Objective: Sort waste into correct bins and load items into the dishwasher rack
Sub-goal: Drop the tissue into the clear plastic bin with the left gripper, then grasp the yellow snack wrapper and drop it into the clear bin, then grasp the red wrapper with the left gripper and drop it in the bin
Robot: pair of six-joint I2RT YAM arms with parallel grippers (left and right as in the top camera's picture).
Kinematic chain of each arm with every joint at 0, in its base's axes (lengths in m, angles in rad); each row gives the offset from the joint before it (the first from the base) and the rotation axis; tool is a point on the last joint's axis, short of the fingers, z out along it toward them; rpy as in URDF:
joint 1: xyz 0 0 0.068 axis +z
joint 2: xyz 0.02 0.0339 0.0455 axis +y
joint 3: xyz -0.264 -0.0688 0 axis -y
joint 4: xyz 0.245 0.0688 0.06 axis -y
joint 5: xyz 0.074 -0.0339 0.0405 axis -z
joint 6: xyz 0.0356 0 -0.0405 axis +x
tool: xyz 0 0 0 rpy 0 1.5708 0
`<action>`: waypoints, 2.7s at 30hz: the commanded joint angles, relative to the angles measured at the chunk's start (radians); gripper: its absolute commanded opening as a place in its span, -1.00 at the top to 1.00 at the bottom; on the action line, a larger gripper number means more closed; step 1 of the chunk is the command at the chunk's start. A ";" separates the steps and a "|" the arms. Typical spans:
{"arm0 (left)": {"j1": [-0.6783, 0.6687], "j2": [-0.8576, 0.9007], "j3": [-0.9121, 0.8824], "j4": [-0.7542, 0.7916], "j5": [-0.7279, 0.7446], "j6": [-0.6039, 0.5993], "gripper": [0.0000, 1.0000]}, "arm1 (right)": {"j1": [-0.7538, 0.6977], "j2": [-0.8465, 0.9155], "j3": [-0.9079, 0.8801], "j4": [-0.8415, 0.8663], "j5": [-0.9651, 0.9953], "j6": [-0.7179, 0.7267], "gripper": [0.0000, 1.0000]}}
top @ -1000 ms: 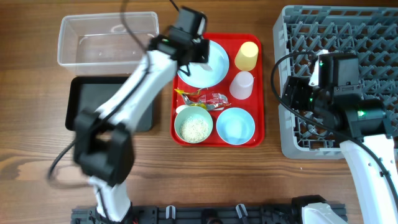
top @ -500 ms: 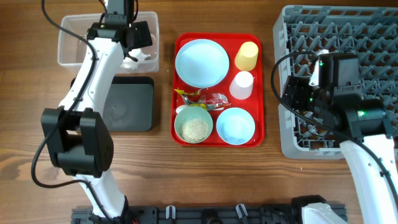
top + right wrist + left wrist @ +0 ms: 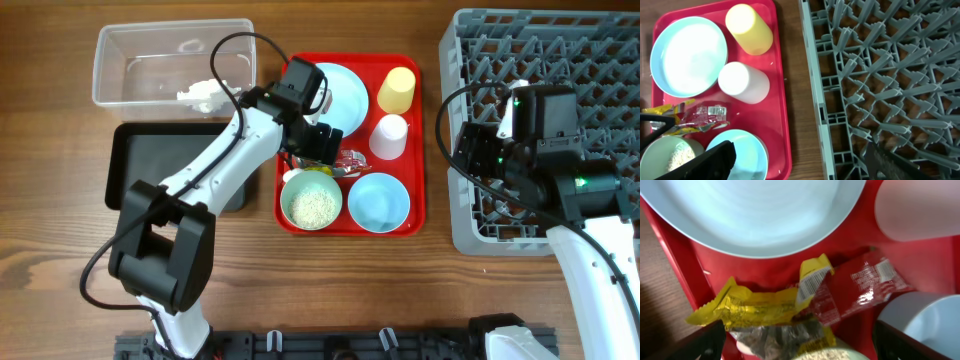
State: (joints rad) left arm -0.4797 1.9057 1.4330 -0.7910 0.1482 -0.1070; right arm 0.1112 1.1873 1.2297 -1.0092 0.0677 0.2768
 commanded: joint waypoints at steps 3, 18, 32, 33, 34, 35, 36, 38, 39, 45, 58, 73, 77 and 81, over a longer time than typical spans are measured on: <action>-0.003 0.006 -0.146 0.164 -0.007 0.025 -0.86 | -0.002 0.000 0.012 -0.005 -0.013 0.015 -0.71; 0.013 -0.128 0.008 0.059 -0.011 -0.014 0.92 | -0.002 0.000 0.012 -0.005 -0.013 0.015 -0.70; 0.407 0.005 0.024 0.518 -0.444 -0.028 -1.00 | -0.002 0.000 0.012 0.003 -0.016 0.023 -0.71; 0.406 0.010 0.024 0.514 -0.444 -0.028 -1.00 | -0.002 0.000 0.012 0.004 -0.016 0.023 -0.70; 0.402 0.002 0.025 0.515 -0.444 -0.027 -1.00 | -0.002 0.000 0.012 0.007 -0.016 0.023 -0.70; 0.387 -0.019 0.027 0.513 -0.437 -0.027 -1.00 | -0.002 0.000 0.012 0.014 -0.017 0.023 -0.70; 0.360 -0.055 0.027 0.492 -0.368 -0.027 -1.00 | -0.001 0.000 0.012 0.014 -0.017 0.023 -0.71; 0.312 -0.114 0.027 0.422 -0.153 0.008 -1.00 | -0.001 0.000 0.012 0.013 -0.017 0.023 -0.71; 0.275 -0.143 0.027 0.359 0.069 0.038 -1.00 | -0.002 0.000 0.012 0.013 -0.017 0.023 -0.71; 0.070 -0.024 0.024 0.117 0.248 0.159 -1.00 | -0.002 0.000 0.012 0.014 -0.016 0.041 -0.71; -0.057 0.185 0.024 0.148 0.127 0.127 -1.00 | -0.002 0.016 0.005 0.014 -0.013 0.038 -0.70; -0.060 0.201 0.024 0.218 0.119 0.038 0.92 | -0.002 0.053 0.005 0.003 -0.013 0.038 -0.71; -0.058 0.097 0.027 0.141 0.119 -0.006 0.92 | -0.002 0.053 0.005 0.003 -0.013 0.038 -0.70; 0.026 -0.132 0.027 0.129 0.009 -0.041 0.92 | -0.002 0.053 0.005 0.009 -0.013 0.039 -0.71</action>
State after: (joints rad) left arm -0.5251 1.9472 1.4586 -0.6743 0.2573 -0.1104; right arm 0.1112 1.2308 1.2297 -1.0054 0.0669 0.3027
